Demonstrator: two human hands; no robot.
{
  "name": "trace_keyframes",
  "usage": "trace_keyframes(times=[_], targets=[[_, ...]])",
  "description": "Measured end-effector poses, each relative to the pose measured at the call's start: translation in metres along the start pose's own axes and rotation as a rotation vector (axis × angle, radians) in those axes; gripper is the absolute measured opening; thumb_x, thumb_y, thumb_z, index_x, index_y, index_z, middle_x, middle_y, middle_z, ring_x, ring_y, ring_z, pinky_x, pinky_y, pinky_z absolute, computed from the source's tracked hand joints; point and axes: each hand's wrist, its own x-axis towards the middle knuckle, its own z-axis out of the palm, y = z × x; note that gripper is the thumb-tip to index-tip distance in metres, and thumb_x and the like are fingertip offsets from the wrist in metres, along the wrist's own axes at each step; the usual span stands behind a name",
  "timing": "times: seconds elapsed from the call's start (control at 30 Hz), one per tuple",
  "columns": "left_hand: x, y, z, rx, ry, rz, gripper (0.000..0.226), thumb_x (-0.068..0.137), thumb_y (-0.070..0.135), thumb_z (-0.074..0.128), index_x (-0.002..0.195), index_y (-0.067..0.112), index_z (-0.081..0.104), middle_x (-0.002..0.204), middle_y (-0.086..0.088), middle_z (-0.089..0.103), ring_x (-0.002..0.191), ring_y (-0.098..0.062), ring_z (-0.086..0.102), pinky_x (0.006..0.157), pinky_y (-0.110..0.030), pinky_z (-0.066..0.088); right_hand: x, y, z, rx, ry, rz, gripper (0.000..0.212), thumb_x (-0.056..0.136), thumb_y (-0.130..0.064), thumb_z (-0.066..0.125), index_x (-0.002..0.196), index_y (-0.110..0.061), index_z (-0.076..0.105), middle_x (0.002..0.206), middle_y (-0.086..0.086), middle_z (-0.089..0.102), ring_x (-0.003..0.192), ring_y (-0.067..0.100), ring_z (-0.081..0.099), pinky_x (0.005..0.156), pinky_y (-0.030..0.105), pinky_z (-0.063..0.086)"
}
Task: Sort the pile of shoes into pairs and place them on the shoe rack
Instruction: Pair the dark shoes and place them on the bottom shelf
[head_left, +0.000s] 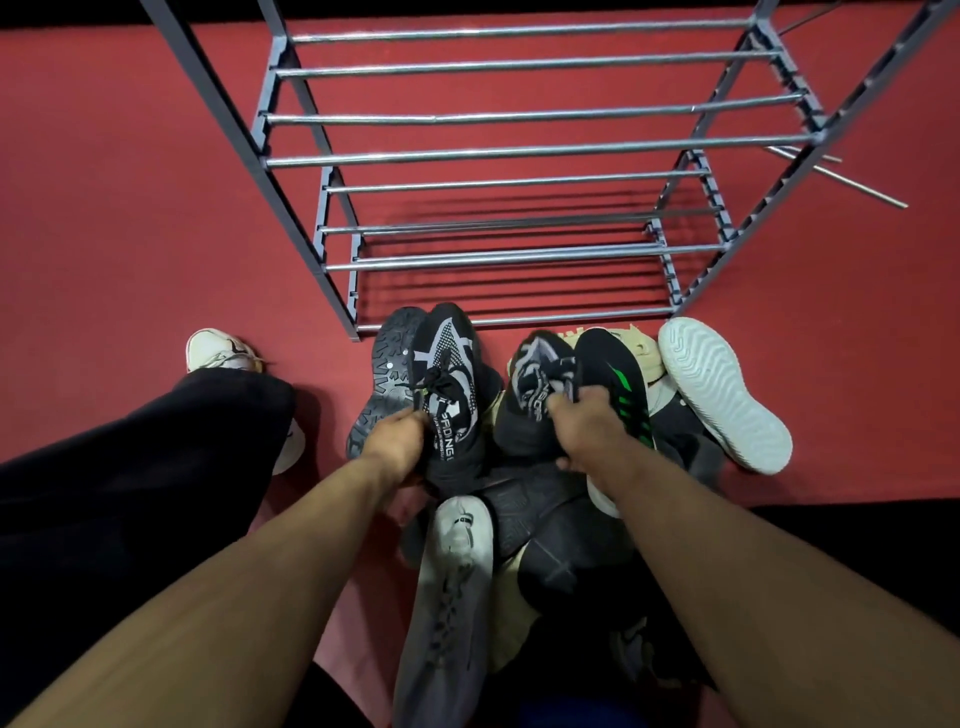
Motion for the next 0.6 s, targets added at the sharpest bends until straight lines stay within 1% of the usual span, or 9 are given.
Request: trace_keyframes(times=[0.03, 0.1, 0.17, 0.23, 0.27, 0.37, 0.47, 0.53, 0.6], targets=[[0.004, 0.003, 0.002, -0.004, 0.012, 0.006, 0.017, 0.088, 0.016, 0.050, 0.079, 0.014, 0.064, 0.078, -0.013, 0.068, 0.057, -0.022, 0.061, 0.060, -0.026, 0.052, 0.008, -0.008, -0.009, -0.014, -0.016, -0.025, 0.037, 0.096, -0.029, 0.048, 0.127, -0.011, 0.036, 0.112, 0.012, 0.051, 0.069, 0.019, 0.051, 0.047, 0.029, 0.049], [0.011, 0.011, 0.007, 0.034, 0.024, 0.031, 0.020, 0.089, 0.014, 0.049, 0.072, 0.014, 0.060, 0.070, -0.010, 0.062, 0.055, -0.020, 0.055, 0.054, -0.022, 0.045, 0.028, -0.023, -0.028, -0.109, -0.028, -0.087, 0.030, 0.097, -0.024, 0.045, 0.125, -0.017, 0.036, 0.108, 0.012, 0.054, 0.071, 0.021, 0.054, 0.045, 0.028, 0.048], [0.019, 0.024, 0.018, 0.049, 0.027, 0.050, 0.016, 0.091, 0.014, 0.050, 0.080, 0.015, 0.062, 0.070, -0.006, 0.061, 0.055, -0.017, 0.054, 0.050, -0.021, 0.044, 0.045, -0.037, -0.046, -0.176, -0.036, -0.118, 0.023, 0.094, -0.022, 0.045, 0.116, -0.018, 0.044, 0.097, 0.011, 0.059, 0.068, 0.022, 0.056, 0.042, 0.025, 0.044], [0.028, 0.036, 0.033, 0.064, 0.024, 0.055, 0.014, 0.092, 0.019, 0.052, 0.095, 0.016, 0.065, 0.086, -0.008, 0.067, 0.064, -0.021, 0.058, 0.065, -0.025, 0.053, 0.062, -0.045, -0.058, -0.153, -0.056, -0.117, 0.013, 0.093, -0.020, 0.045, 0.101, -0.019, 0.055, 0.084, 0.008, 0.061, 0.061, 0.019, 0.053, 0.040, 0.022, 0.039], [0.035, 0.043, 0.041, 0.069, 0.023, 0.061, 0.018, 0.092, 0.021, 0.052, 0.102, 0.015, 0.066, 0.097, -0.009, 0.068, 0.072, -0.023, 0.059, 0.074, -0.027, 0.052, 0.071, -0.048, -0.062, -0.123, -0.058, -0.105, 0.012, 0.093, -0.019, 0.044, 0.096, -0.020, 0.056, 0.081, 0.006, 0.061, 0.059, 0.018, 0.052, 0.041, 0.021, 0.038], [0.064, 0.057, 0.066, 0.104, 0.016, 0.095, 0.031, 0.095, 0.023, 0.050, 0.118, 0.008, 0.064, 0.111, -0.010, 0.064, 0.089, -0.023, 0.058, 0.078, -0.020, 0.044, 0.100, -0.053, -0.071, -0.029, -0.027, -0.082, 0.021, 0.094, -0.018, 0.043, 0.113, -0.024, 0.053, 0.088, 0.003, 0.062, 0.066, 0.015, 0.054, 0.047, 0.023, 0.042], [0.094, 0.071, 0.096, 0.082, 0.008, 0.117, 0.031, 0.092, 0.027, 0.051, 0.117, 0.014, 0.066, 0.118, -0.007, 0.068, 0.101, -0.026, 0.064, 0.093, -0.027, 0.049, 0.133, -0.061, -0.085, 0.003, 0.038, -0.109, 0.031, 0.095, -0.011, 0.038, 0.119, -0.027, 0.050, 0.085, 0.000, 0.060, 0.067, 0.016, 0.054, 0.047, 0.025, 0.044], [0.106, 0.086, 0.115, 0.074, 0.004, 0.129, 0.030, 0.095, 0.023, 0.049, 0.121, 0.018, 0.064, 0.118, -0.002, 0.065, 0.102, -0.026, 0.061, 0.086, -0.021, 0.044, 0.158, -0.068, -0.098, -0.034, 0.091, -0.130, 0.038, 0.095, -0.006, 0.034, 0.122, -0.027, 0.050, 0.085, 0.003, 0.060, 0.059, 0.017, 0.052, 0.038, 0.020, 0.042], [0.123, 0.103, 0.137, 0.042, -0.010, 0.128, 0.033, 0.097, 0.021, 0.046, 0.126, 0.014, 0.061, 0.123, -0.009, 0.064, 0.109, -0.029, 0.060, 0.086, -0.023, 0.044, 0.184, -0.075, -0.109, -0.073, 0.118, -0.126, 0.039, 0.095, -0.002, 0.034, 0.124, -0.022, 0.050, 0.096, 0.009, 0.060, 0.058, 0.018, 0.052, 0.035, 0.022, 0.044]])
